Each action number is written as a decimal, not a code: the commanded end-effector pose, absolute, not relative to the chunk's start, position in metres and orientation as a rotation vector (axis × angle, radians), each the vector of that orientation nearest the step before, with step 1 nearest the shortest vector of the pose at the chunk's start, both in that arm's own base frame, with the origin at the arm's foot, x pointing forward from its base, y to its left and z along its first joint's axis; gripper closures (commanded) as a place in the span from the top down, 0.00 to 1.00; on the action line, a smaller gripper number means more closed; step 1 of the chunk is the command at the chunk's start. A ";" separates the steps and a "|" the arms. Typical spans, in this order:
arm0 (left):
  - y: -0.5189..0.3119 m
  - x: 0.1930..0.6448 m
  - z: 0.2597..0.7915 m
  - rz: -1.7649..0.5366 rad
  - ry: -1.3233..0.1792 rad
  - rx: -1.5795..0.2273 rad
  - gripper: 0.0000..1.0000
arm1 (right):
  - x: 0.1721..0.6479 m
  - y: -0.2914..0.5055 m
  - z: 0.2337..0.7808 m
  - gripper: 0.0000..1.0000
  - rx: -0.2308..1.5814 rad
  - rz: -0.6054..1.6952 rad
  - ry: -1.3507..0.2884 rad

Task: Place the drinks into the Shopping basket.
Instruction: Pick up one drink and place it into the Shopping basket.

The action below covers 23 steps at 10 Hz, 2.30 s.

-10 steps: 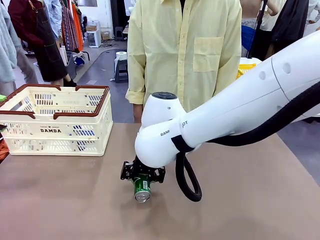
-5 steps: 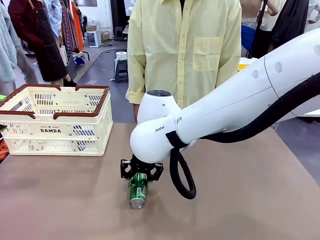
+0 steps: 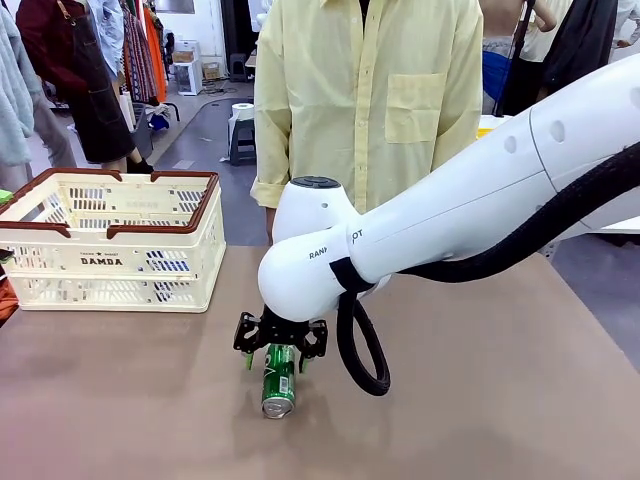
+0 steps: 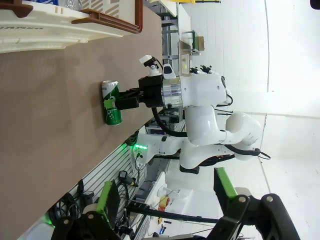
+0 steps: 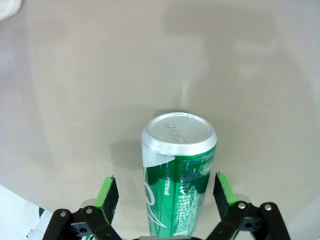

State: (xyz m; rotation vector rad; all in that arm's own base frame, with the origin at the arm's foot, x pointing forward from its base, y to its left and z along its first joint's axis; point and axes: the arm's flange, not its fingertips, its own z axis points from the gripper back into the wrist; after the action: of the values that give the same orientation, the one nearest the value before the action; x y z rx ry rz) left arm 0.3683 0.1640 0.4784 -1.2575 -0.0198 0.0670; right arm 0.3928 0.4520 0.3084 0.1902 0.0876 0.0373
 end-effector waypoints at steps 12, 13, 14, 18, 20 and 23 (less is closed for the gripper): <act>0.164 0.365 0.480 0.077 -0.011 -1.247 1.00 | 0.300 -0.011 0.498 1.00 1.109 0.214 -0.091; 0.164 0.365 0.480 0.077 -0.011 -1.247 1.00 | 0.287 -0.040 0.488 1.00 1.219 0.082 -0.176; 0.164 0.365 0.480 0.077 -0.011 -1.247 1.00 | 0.276 -0.059 0.475 1.00 1.307 -0.017 -0.253; 0.164 0.365 0.480 0.077 -0.011 -1.247 1.00 | 0.287 -0.121 0.477 1.00 1.333 -0.162 -0.262; 0.164 0.365 0.480 0.077 -0.011 -1.247 1.00 | 0.287 -0.121 0.477 1.00 1.333 -0.162 -0.262; 0.165 0.368 0.478 0.070 -0.021 -1.257 1.00 | 0.287 -0.121 0.477 1.00 1.333 -0.162 -0.262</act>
State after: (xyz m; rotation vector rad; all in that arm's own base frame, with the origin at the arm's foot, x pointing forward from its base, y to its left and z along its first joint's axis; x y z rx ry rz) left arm 0.3680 0.1650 0.4779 -1.2572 -0.0204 0.0701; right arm 0.2886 -0.1201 0.4740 1.3411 -0.2711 -0.1668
